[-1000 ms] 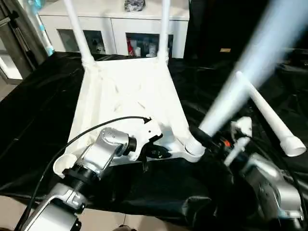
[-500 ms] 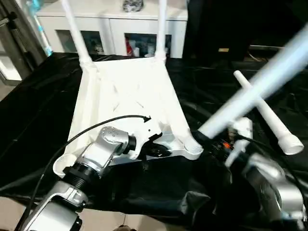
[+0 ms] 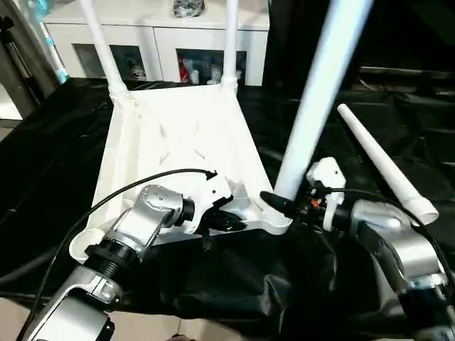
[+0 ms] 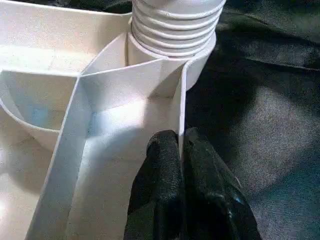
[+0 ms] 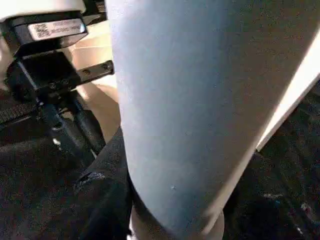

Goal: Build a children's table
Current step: Insert table leg to table base

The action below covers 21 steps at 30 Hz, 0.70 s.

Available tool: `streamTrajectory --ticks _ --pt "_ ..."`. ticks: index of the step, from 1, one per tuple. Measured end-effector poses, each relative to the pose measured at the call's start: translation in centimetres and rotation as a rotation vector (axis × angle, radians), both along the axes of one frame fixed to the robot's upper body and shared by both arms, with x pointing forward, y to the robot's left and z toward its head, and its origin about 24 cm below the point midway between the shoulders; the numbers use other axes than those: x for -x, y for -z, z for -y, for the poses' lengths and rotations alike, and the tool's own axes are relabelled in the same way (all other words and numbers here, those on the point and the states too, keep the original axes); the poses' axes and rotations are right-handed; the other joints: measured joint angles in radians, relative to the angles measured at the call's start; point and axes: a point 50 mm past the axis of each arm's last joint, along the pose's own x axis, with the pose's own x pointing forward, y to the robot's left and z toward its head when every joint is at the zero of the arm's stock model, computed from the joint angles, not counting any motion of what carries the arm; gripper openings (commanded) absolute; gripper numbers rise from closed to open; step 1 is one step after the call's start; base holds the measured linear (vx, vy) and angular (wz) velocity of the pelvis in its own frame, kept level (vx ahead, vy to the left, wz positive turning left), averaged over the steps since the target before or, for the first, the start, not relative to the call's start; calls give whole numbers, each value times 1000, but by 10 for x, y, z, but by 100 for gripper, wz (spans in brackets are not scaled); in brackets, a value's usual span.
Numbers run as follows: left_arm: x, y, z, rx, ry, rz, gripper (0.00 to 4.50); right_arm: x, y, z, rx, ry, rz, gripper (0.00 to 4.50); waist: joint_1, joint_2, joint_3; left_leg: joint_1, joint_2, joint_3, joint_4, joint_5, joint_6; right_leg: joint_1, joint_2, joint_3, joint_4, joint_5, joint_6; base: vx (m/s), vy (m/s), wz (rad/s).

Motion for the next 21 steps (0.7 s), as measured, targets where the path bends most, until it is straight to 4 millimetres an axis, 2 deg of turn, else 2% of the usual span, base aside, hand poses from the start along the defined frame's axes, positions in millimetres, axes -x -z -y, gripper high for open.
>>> streamTrajectory --ticks 16,21 --pt "3 -5 -8 -17 96 14 0 -6 3 0 -60 -190 12 191 -2 -3 -1 -1 0 1 -9 0 0 0 0 -1 -12 0 0 0 0 0" --pt "3 -6 -12 -27 98 18 0 -8 3 0 -66 -232 26 191 -1 -1 4 0 0 2 -12 0 0 0 1 -1 -14 1 -1 0 0 0"
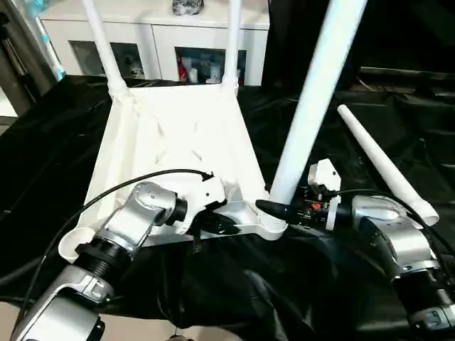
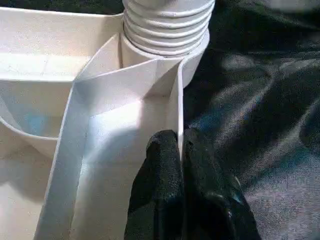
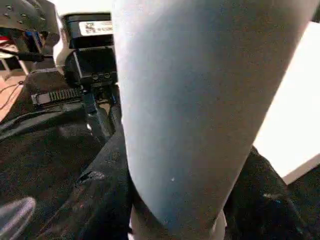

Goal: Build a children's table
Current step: Insert table leg to table base

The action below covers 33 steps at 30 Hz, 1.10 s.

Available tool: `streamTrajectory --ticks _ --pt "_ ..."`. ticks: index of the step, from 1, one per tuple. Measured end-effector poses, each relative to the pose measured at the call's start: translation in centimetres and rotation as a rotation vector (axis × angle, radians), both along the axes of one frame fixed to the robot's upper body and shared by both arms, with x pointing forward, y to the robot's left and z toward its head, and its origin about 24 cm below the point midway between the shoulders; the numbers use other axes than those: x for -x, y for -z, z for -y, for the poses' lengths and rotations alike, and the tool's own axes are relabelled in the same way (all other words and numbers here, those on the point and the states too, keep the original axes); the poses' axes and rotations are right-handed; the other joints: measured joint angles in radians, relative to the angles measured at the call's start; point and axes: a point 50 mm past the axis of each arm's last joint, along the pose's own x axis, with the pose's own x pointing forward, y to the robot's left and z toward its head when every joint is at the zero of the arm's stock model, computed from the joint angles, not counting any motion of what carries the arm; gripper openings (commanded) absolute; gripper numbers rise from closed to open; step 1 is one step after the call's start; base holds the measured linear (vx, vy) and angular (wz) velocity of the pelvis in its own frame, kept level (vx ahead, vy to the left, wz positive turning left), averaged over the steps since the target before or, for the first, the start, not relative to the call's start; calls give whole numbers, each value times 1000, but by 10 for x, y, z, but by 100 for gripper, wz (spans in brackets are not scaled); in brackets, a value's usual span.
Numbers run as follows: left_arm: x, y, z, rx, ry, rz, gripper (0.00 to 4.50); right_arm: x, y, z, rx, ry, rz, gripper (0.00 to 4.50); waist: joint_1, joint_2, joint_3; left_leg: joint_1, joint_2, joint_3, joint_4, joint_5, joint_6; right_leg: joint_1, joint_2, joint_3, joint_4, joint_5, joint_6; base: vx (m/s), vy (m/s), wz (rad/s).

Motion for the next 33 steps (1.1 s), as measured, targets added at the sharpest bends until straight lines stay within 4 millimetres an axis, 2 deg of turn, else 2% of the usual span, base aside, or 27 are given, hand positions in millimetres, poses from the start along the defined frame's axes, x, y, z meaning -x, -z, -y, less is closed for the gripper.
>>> streamTrajectory --ticks 5,11,23,33 --pt "0 -4 1 0 5 14 0 -1 -2 -1 -4 -18 22 191 0 1 14 1 0 0 -1 0 0 0 0 0 0 0 0 0 0 0" --pt "0 -4 3 8 0 15 0 1 -2 0 -7 -11 39 191 4 1 22 9 0 1 -4 0 0 0 0 1 -2 0 0 0 0 0" --pt "-1 -4 5 14 -8 19 0 4 -1 1 -12 4 63 191 20 1 23 10 0 4 -13 0 -1 -2 0 2 -6 0 0 0 0 0" --pt "-1 -3 6 17 -23 23 0 5 0 2 -17 30 75 191 20 2 22 11 0 7 -19 0 -1 -1 0 2 -17 4 -6 0 0 0"
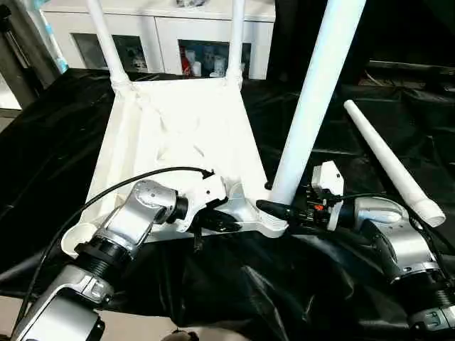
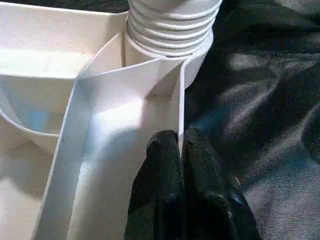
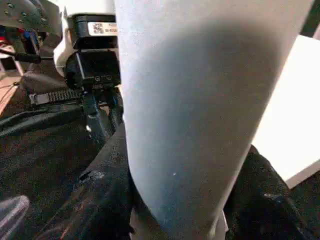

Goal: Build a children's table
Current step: Insert table leg to table base

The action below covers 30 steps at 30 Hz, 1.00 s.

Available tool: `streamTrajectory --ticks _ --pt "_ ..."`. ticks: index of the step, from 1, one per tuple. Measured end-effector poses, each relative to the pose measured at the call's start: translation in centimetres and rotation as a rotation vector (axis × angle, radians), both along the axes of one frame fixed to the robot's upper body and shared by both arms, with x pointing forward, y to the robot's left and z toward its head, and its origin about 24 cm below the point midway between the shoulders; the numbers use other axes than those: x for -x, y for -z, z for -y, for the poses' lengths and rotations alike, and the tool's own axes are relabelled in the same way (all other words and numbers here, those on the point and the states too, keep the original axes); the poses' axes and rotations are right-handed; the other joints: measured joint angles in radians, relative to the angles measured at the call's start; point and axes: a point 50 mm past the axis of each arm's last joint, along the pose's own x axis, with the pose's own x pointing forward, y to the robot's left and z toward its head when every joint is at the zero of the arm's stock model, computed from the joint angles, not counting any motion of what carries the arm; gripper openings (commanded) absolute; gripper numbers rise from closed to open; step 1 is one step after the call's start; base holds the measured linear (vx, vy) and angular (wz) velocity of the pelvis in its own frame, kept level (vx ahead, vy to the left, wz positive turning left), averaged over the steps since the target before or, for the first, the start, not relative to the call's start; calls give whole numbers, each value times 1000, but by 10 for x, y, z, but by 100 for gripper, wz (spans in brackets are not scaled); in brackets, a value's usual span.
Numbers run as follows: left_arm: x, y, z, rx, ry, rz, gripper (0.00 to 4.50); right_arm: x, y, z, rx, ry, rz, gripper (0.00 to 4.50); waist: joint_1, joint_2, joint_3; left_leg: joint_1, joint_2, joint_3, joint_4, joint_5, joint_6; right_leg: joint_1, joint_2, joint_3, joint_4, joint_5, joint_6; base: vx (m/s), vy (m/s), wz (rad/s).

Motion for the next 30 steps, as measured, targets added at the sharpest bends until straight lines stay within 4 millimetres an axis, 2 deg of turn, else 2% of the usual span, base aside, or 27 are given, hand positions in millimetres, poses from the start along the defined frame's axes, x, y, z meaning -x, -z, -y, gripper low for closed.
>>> streamTrajectory --ticks 4,7,9,11,17,25,30 --pt "-3 0 0 13 -48 4 0 -5 1 -3 -21 76 8 191 -3 0 0 0 0 4 0 0 0 -1 -1 2 -1 2 -3 0 0 0" --pt "-15 -3 4 13 -166 23 0 -23 0 -14 -66 265 17 191 -18 0 1 -4 0 4 0 2 -3 -6 -2 2 -1 3 -5 0 0 0" --pt "-22 -7 11 15 -230 43 0 -34 -1 -17 -87 395 10 191 -30 0 2 -10 0 4 0 3 -5 -16 -2 2 -1 5 -8 -15 16 -18" --pt "-26 -8 19 20 -276 51 0 -42 -2 -19 -122 491 -6 191 -37 -1 1 -10 0 4 0 3 -5 -17 -2 1 -2 12 -17 0 0 0" --pt "-34 -12 43 4 -420 79 0 -66 -9 -29 -139 657 -51 190 -40 -2 1 -7 2 6 -6 3 -5 -18 -2 -1 -3 13 -17 0 0 0" --pt "-33 -12 54 -6 -458 94 0 -75 -12 -31 -100 709 -66 190 -40 -3 1 -5 4 8 -6 3 -5 -17 -1 -1 -3 13 -17 0 0 0" --pt "-34 -11 53 -10 -460 97 0 -75 -12 -32 -91 700 -68 190 -40 -9 1 -4 4 9 -6 3 -5 -17 -1 -1 -3 13 -17 0 0 0"
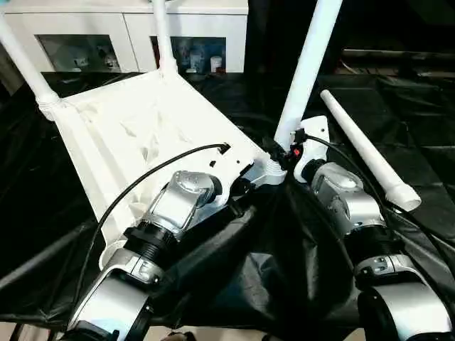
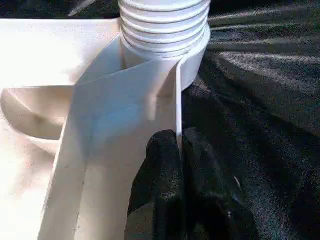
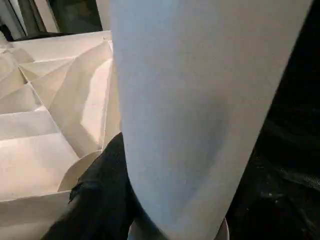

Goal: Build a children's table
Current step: Insert table leg to table base

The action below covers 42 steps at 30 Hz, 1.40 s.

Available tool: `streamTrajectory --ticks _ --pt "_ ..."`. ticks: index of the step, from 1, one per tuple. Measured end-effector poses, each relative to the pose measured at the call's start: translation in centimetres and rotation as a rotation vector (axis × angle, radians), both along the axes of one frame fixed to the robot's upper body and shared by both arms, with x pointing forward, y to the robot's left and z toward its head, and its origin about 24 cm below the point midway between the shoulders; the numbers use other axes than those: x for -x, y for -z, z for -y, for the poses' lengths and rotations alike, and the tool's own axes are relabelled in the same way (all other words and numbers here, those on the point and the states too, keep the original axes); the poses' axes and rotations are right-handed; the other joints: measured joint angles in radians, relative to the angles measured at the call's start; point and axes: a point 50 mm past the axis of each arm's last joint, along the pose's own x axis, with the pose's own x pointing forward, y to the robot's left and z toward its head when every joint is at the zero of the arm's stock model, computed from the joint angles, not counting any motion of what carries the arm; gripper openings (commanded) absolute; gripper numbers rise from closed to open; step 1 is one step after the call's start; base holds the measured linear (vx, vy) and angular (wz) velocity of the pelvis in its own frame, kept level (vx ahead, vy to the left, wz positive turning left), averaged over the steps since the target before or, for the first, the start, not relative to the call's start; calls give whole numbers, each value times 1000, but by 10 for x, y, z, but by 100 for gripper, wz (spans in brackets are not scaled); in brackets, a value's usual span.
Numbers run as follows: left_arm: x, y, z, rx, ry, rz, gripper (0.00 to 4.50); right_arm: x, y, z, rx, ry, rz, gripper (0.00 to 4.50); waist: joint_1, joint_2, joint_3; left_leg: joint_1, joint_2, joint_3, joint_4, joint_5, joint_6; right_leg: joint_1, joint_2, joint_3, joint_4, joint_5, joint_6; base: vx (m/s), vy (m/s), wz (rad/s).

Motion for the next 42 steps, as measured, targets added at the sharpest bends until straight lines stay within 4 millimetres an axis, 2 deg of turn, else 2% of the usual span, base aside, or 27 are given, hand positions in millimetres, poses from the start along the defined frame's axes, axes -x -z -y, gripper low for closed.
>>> streamTrajectory --ticks 19,20,22,24,26,29,32,34,35,38,42 --pt "0 0 -5 -4 -3 2 0 0 0 -7 32 -18 6 190 -10 -1 0 1 1 1 -1 0 0 0 0 0 0 0 0 0 0 0" --pt "1 0 -6 -3 -3 4 0 0 0 -7 31 -19 6 225 -11 -1 0 1 1 1 -1 0 0 0 0 0 0 0 0 0 0 0" --pt "1 1 -6 -4 -4 5 0 0 0 -8 30 -22 6 260 -11 -1 0 1 1 1 -1 0 0 0 0 0 0 0 0 0 0 0" --pt "2 0 -6 3 13 0 0 3 7 -7 33 -22 -25 263 -6 0 1 0 1 1 -2 0 0 -1 0 0 -1 0 0 0 0 0" --pt "4 0 -7 8 24 -1 0 3 7 -7 28 -25 -25 295 -2 1 1 0 1 1 -2 0 0 -1 0 -1 -1 0 0 0 0 0" --pt "5 -2 -10 11 41 3 0 6 10 -7 24 -35 -32 310 3 1 1 -1 1 2 -3 0 0 -2 0 -1 -2 0 0 0 0 0" --pt "5 -3 -11 18 56 5 0 9 14 -6 19 -43 -47 347 10 4 3 -4 1 2 -2 2 4 -4 0 -1 -1 0 0 0 0 0" --pt "7 -4 -14 22 76 7 0 13 16 -5 15 -70 -59 352 15 5 4 -7 2 2 -2 3 5 -6 0 -2 -1 0 0 0 0 0" --pt "9 -5 -16 27 94 9 0 17 17 -3 17 -94 -65 383 18 7 6 -9 2 2 -1 3 5 -8 0 -2 0 0 0 0 0 0" --pt "11 -6 -21 36 128 19 0 21 13 0 30 -150 -54 402 27 12 8 -18 3 2 4 3 5 -17 0 -2 5 2 3 0 0 0" --pt "16 -7 -28 35 198 18 0 33 9 9 91 -244 -44 414 46 15 11 -19 4 2 6 3 5 -18 0 -4 6 2 4 0 0 0"
